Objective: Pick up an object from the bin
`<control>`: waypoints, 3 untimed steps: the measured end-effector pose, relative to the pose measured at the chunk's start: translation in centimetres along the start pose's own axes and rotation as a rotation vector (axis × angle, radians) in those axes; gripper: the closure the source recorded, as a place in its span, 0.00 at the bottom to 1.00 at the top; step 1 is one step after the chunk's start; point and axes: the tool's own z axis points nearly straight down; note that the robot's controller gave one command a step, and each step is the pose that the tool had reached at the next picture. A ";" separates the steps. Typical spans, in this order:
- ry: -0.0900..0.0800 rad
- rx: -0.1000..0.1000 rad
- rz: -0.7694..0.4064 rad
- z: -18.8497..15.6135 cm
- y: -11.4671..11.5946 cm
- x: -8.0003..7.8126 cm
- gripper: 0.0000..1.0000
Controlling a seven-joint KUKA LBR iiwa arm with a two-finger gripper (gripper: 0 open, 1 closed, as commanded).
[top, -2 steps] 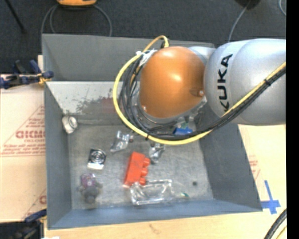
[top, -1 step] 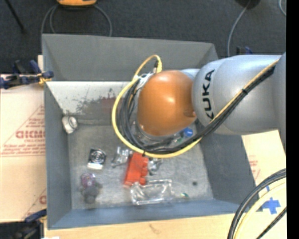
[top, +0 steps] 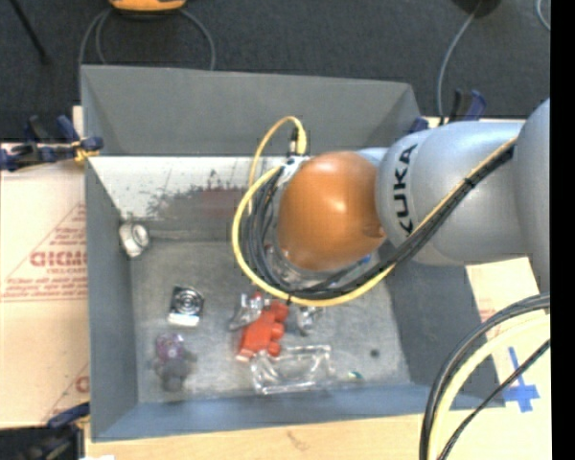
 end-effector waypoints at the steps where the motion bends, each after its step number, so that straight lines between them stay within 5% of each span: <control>1: -0.002 0.002 0.001 -0.2 0.0 -0.2 1.00; 2: -0.003 0.010 0.077 -11.3 0.6 -0.4 1.00; 3: 0.000 0.006 -0.464 -16.7 0.9 3.5 1.00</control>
Offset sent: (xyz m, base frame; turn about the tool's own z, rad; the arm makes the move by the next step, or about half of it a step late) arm 0.0000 0.0000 0.0000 0.0000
